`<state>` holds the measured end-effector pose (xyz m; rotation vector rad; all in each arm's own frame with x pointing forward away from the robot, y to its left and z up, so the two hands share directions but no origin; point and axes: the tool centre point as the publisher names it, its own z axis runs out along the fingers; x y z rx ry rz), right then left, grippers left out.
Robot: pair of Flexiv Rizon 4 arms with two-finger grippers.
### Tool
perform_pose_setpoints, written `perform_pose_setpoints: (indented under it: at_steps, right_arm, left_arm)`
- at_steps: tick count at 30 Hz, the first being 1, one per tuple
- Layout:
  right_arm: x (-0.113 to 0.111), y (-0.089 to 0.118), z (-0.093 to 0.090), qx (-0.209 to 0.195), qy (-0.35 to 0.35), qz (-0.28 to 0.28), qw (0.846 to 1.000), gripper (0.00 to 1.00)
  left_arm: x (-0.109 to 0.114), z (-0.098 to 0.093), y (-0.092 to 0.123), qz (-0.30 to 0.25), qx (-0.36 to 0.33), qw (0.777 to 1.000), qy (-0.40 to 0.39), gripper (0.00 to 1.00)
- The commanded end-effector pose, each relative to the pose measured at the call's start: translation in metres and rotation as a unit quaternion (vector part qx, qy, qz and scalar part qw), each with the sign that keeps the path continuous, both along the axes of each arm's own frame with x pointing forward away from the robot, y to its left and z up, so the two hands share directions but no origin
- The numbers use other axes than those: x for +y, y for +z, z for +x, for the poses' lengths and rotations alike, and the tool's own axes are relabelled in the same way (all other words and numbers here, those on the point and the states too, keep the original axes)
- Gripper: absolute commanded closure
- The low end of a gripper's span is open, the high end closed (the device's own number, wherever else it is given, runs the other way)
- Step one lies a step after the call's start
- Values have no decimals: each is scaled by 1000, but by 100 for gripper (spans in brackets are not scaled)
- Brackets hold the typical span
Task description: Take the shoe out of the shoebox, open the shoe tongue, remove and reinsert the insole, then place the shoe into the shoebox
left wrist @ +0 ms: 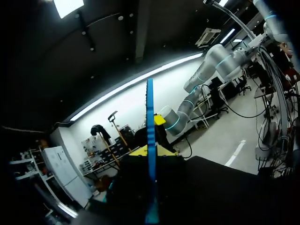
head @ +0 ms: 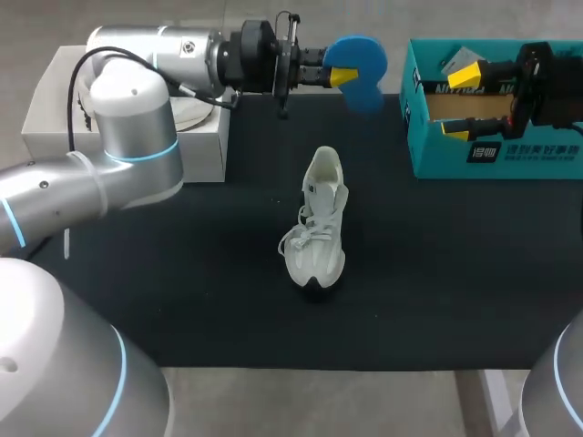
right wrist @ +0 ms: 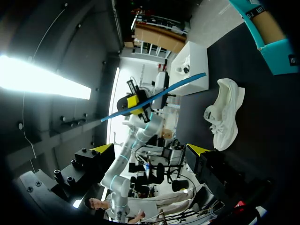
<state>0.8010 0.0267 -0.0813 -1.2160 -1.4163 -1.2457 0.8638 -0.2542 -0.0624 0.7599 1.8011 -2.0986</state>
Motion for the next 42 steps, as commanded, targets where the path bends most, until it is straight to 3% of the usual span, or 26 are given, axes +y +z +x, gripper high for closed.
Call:
perform_pose_setpoints:
  at_steps: [1,7,13,15,17,19,29,42]
  right_arm:
    - [1,0,0,0,-1,0,1000,0]
    - [1,0,0,0,-1,0,1000,0]
    - [1,0,0,0,-1,0,1000,0]
    - [1,0,0,0,-1,0,1000,0]
    - [1,0,0,0,-1,0,1000,0]
    - [1,0,0,0,-1,0,1000,0]
    - [1,0,0,0,-1,0,1000,0]
    - [6,-2,26,-2,-11,-5,1000,0]
  left_arm:
    - [-1,5,2,46,-511,857,-32,100]
    - [-1,5,2,53,-589,806,-37,100]
    - [-1,5,2,53,-589,806,-37,100]
    - [-2,9,0,33,-634,772,11,100]
    - [-4,12,-4,3,-630,774,58,100]
    - [-6,15,-7,-13,-643,761,86,100]
    - [-18,17,-16,-53,-639,750,163,100]
    - [-28,3,-15,-52,-591,787,166,100]
